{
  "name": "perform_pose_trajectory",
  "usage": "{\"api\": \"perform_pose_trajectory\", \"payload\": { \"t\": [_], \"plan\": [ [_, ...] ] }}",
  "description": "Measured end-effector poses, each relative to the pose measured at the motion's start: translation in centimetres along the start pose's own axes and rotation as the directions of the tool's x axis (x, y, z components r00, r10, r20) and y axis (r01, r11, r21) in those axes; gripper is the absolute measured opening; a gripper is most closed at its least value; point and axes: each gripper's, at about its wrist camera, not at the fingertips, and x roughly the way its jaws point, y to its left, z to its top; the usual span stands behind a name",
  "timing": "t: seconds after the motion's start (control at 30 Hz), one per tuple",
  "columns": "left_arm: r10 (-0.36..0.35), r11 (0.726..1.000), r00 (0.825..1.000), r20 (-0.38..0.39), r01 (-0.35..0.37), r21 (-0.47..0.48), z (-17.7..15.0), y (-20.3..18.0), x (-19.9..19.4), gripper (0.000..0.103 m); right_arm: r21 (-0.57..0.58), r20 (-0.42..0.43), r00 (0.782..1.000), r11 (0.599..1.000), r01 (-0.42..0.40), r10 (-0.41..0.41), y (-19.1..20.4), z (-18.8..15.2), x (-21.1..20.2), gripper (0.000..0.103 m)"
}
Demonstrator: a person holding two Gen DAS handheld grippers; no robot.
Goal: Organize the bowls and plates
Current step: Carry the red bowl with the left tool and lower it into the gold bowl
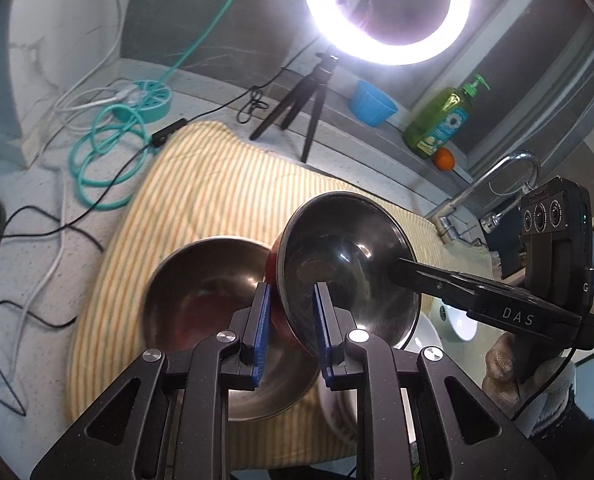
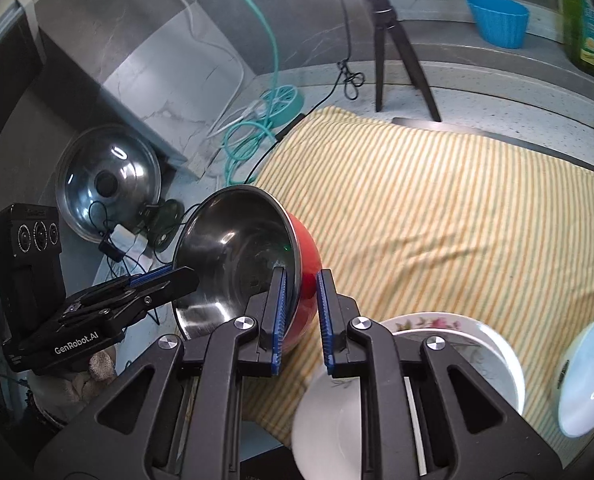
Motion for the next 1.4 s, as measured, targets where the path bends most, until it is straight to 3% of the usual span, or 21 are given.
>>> {"api": "perform_pose_trajectory", "payload": {
  "t": [0.5,1.17,1.4],
  "plan": [
    [0.069,0.996,0.996,-0.053,-0.071,-0.047,-2.0,4.3,0.4,0.019,-0.082,-0.115,0.992,0.995,0.05,-0.059,2.4,-1.0,5.8,0.016],
    [0.117,0.992,0.989,-0.091,-0.12,-0.027,-2.2,5.1,1.7,0.019,-0.169,-0.149,0.978,0.978,0.122,-0.148,3.6,-1.0,7.9,0.018],
    [0.117,0.992,0.989,-0.09,-0.121,-0.032,-2.0,5.3,1.6,0.019,-0.173,-0.154,0.978,0.978,0.114,-0.141,3.6,-0.9,8.0,0.021]
  ]
}}
